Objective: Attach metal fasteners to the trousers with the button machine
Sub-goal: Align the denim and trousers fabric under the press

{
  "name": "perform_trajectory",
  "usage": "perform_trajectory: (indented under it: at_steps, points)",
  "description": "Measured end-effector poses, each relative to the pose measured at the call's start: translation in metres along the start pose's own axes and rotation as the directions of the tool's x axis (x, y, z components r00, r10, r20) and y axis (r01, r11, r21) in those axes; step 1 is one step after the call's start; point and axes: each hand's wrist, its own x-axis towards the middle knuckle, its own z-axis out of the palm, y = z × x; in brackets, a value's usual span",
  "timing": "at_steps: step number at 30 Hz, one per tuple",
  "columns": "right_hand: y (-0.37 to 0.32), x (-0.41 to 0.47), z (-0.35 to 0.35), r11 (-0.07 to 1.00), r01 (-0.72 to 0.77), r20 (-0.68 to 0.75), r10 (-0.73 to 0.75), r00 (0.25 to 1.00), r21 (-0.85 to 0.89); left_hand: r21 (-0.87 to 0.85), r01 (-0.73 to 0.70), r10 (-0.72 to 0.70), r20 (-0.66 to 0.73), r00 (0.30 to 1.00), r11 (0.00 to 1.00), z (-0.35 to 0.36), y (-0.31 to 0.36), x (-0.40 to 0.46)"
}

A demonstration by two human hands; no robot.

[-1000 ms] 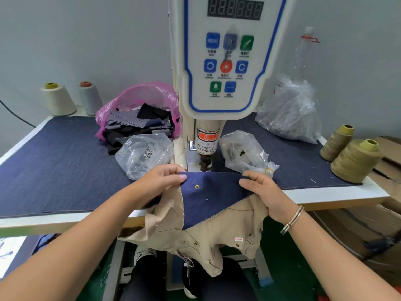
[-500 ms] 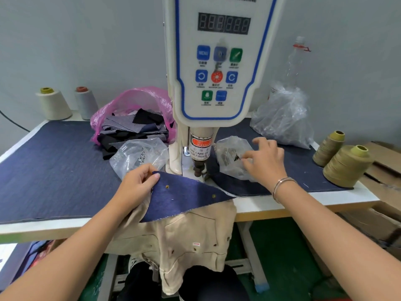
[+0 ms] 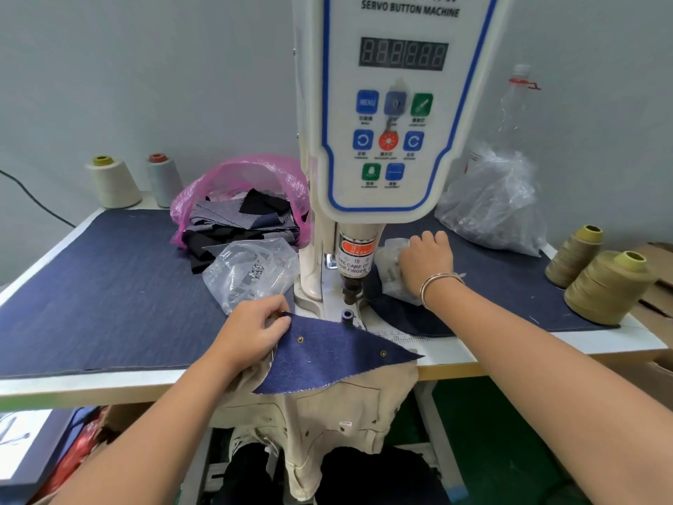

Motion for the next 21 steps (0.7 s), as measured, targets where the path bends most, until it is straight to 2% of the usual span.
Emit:
perform_trajectory:
  at_steps: [9, 14, 18, 21]
  points:
    - [-0.002, 0.001, -0.008, 0.989, 0.085, 0.087, -0.074, 0.993, -0.125, 0.017, 0.034, -0.034, 0.005, 0.999, 0.999, 0.000, 0.000, 0.001]
    - [-0.005, 0.002, -0.010, 0.978, 0.111, 0.074, -0.100, 0.992, -0.176, 0.015, 0.037, -0.037, 0.006, 0.999, 0.999, 0.000, 0.003, 0.000]
    - [-0.001, -0.001, -0.007, 0.985, 0.100, 0.027, -0.098, 0.995, -0.143, 0.036, 0.042, -0.042, 0.003, 0.999, 0.998, 0.000, 0.001, 0.001]
    - [0.005, -0.005, -0.005, 0.997, 0.067, -0.024, -0.068, 0.997, -0.031, 0.056, 0.047, -0.047, -0.003, 0.999, 0.997, 0.000, 0.001, 0.002]
